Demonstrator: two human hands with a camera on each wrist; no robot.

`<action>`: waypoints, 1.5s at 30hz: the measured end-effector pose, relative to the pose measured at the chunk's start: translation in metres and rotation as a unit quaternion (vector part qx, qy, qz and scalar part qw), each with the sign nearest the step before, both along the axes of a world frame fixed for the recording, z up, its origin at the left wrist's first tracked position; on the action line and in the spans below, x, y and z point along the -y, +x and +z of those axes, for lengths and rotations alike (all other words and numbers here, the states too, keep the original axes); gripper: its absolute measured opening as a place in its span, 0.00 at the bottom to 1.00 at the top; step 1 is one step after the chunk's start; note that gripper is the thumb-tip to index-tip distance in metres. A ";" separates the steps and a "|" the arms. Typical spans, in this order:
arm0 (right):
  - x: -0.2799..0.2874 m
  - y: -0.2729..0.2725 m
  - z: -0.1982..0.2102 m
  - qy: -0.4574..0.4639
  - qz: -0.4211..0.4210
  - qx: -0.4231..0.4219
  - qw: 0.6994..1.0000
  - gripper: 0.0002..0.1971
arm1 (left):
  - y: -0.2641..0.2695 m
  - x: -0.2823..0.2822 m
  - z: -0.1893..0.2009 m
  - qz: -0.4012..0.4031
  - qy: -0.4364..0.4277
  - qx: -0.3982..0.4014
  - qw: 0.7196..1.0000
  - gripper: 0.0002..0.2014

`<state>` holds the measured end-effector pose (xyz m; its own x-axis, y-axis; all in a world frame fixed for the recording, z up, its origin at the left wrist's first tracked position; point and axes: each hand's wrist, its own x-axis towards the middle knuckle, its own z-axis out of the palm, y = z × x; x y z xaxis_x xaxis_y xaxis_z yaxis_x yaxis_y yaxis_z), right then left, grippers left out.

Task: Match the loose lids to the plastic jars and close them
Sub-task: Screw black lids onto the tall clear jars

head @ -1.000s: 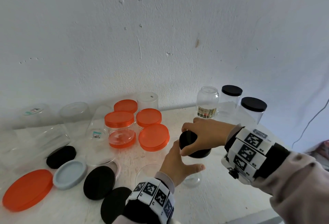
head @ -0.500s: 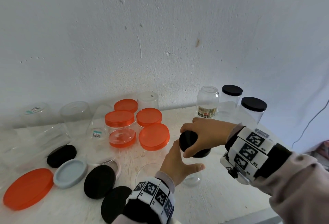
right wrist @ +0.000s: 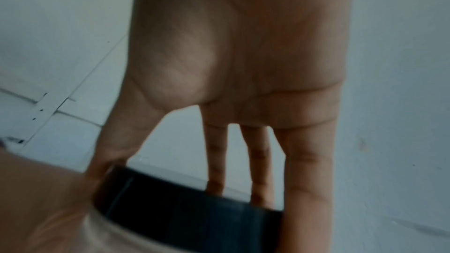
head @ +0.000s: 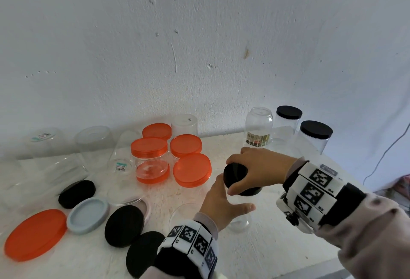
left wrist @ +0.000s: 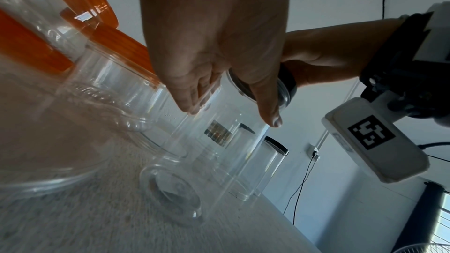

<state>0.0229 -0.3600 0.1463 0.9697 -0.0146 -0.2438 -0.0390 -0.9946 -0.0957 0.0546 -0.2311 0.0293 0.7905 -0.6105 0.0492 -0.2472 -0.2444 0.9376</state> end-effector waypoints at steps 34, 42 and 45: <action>-0.002 0.000 0.001 0.000 0.000 0.025 1.000 0.37 | 0.000 -0.001 0.000 -0.002 -0.007 -0.004 1.000 0.40; 0.004 0.001 0.007 0.053 0.038 -0.048 0.997 0.38 | 0.000 0.000 0.001 0.001 0.026 0.027 0.999 0.42; 0.002 0.001 0.003 0.027 0.017 -0.015 0.999 0.38 | 0.001 -0.001 0.000 -0.002 0.014 0.015 1.000 0.41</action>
